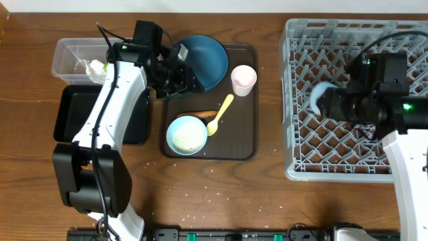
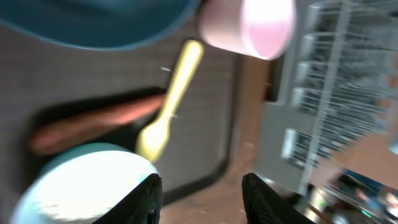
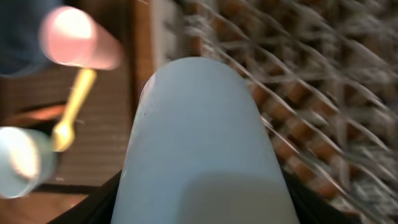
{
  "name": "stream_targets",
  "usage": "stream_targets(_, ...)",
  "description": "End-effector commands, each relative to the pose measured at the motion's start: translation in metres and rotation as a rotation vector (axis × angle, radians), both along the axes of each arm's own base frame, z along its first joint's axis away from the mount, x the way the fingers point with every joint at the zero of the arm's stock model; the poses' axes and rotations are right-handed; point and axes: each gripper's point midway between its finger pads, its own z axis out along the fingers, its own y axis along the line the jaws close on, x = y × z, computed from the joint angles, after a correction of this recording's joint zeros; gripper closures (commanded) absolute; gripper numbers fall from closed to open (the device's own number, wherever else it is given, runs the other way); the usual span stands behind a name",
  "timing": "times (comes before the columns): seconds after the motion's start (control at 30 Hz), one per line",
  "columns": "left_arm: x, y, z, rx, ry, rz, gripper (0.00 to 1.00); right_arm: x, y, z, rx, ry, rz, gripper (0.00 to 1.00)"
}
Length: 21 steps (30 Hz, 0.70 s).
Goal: Sort waste into correct bins and load items into the dishwasher rack
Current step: 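Place the light-blue cup upside down in the dish rack with right gripper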
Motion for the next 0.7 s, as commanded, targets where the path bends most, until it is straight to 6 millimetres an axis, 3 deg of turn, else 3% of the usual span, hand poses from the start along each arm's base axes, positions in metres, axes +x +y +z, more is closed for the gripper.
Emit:
stream_targets(0.0,0.008,0.019,-0.005,0.132,-0.040,0.027,0.56,-0.008,-0.012,-0.002,-0.097,0.044,-0.058,0.60)
stream_targets(0.33,0.007,0.034,-0.020,0.237,-0.036,0.045,0.56,-0.012,0.022,-0.053,-0.117,0.255,0.041,0.54)
stream_targets(0.67,0.010,0.027,-0.023,0.322,-0.078,0.018,0.56,-0.022,0.023,-0.103,-0.142,0.483,0.014,0.53)
